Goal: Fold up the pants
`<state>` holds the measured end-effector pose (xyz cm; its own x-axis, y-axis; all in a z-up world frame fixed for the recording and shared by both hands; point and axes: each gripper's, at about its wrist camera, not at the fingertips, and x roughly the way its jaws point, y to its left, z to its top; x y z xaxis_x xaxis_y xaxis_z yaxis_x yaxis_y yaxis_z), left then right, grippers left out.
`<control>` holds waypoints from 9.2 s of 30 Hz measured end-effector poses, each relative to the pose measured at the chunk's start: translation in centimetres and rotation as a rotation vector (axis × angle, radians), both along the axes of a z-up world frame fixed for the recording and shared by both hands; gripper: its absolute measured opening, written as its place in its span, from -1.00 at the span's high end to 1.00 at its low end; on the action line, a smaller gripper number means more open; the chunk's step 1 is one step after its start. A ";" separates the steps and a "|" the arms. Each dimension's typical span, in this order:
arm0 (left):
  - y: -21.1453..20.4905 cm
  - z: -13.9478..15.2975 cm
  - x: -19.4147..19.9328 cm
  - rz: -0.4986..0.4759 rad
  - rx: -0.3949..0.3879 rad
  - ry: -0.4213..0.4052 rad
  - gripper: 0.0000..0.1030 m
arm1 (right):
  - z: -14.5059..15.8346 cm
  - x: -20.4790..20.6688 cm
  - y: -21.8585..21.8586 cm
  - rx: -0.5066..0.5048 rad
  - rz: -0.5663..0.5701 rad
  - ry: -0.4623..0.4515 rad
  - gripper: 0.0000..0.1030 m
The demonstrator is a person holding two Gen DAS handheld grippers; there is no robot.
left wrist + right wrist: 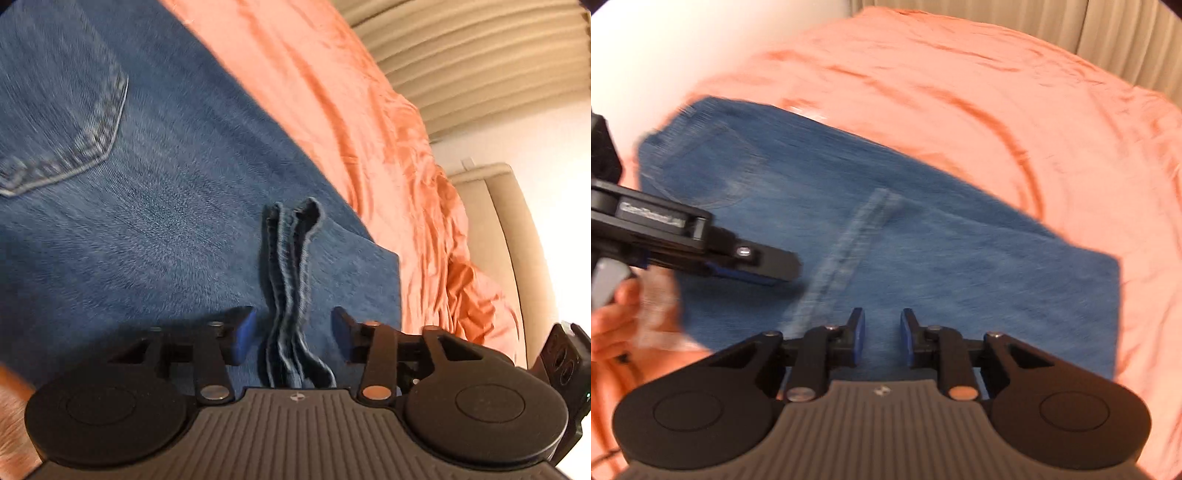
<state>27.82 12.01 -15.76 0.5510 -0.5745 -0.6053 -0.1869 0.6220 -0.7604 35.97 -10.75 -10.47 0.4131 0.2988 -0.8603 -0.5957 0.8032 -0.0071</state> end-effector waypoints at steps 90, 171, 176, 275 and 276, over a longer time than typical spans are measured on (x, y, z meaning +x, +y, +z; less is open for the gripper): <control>-0.8 14.2 -6.3 -0.141 0.615 -0.130 0.23 | 0.7 -2.7 -11.5 0.068 0.021 -0.119 0.78; -11.7 22.0 1.0 0.137 0.916 -0.540 0.66 | 0.9 1.2 -8.5 0.144 0.148 0.006 0.17; -19.4 16.5 2.1 -0.084 0.920 -0.505 0.65 | 0.6 0.0 -12.3 0.164 0.082 0.008 0.17; -10.9 4.4 -4.0 -0.773 0.812 -0.050 0.89 | -3.5 -4.3 -16.0 0.400 -0.285 0.191 0.10; -10.9 5.2 -3.9 -0.772 0.798 -0.064 0.85 | -3.2 -4.1 -16.4 0.437 -0.289 0.191 0.12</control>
<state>23.88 1.09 -10.54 0.2565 -0.2351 -0.9375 0.4868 0.8694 -0.0848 31.85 -27.20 -13.63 0.3805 0.5423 -0.7491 -0.3085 0.8380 0.4500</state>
